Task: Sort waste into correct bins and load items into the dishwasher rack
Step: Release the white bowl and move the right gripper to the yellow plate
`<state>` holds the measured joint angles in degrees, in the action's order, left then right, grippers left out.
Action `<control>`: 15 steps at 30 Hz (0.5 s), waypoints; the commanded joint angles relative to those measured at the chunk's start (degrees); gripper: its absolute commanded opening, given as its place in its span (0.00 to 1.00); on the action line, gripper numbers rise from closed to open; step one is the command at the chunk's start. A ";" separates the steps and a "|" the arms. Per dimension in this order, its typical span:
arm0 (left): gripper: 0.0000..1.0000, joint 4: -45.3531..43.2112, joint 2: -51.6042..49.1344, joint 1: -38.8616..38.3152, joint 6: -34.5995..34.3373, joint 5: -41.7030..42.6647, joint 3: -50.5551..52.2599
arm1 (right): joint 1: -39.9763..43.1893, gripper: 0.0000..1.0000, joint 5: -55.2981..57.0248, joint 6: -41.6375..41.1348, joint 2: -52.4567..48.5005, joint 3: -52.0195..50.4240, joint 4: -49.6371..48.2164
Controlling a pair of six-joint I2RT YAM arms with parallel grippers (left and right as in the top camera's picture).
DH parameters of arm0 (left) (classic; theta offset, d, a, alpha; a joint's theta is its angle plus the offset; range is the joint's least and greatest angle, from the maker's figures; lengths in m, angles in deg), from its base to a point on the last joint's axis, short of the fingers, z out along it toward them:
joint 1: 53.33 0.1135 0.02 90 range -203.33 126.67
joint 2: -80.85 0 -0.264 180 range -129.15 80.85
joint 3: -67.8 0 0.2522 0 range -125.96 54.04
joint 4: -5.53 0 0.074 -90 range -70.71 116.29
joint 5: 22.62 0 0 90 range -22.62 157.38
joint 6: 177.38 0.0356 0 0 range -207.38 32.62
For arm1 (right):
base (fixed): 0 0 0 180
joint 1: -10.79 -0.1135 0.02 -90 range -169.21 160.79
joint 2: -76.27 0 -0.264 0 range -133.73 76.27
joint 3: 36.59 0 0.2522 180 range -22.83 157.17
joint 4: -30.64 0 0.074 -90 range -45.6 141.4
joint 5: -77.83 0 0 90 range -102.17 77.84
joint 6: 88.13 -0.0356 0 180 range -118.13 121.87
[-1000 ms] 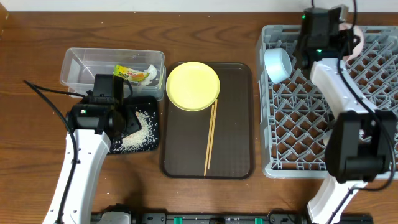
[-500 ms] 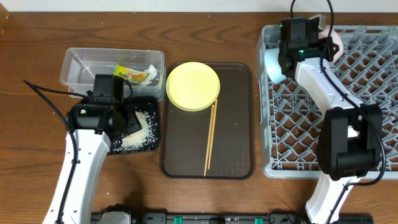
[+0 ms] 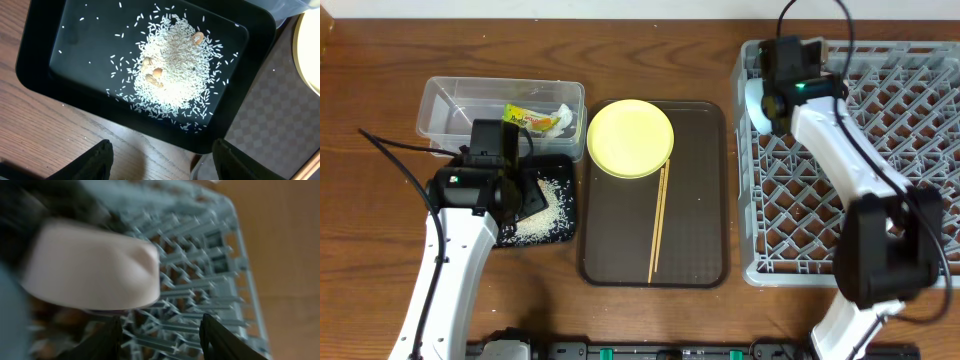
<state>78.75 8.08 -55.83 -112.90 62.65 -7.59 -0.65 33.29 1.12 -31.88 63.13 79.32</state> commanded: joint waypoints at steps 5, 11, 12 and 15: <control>0.66 0.04 -0.20 0.20 -0.31 -0.85 -0.42 | -1.97 0.50 -47.28 -2.45 11.13 0.52 -1.81; 0.66 0.04 -0.20 0.17 -0.31 -0.85 -0.42 | -6.10 0.51 -56.19 -8.02 9.20 0.50 -3.91; 0.67 0.04 -0.20 0.20 -0.31 -0.85 -0.42 | -6.99 0.51 -56.19 -8.00 8.44 0.50 -4.17; 0.67 0.04 -0.20 0.20 -0.31 -0.85 -0.42 | -10.14 0.54 -55.89 -8.02 4.61 0.50 -5.01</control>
<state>78.73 8.08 -55.83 -112.90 62.65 -7.59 -8.13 -18.16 -5.07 -23.78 63.50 74.53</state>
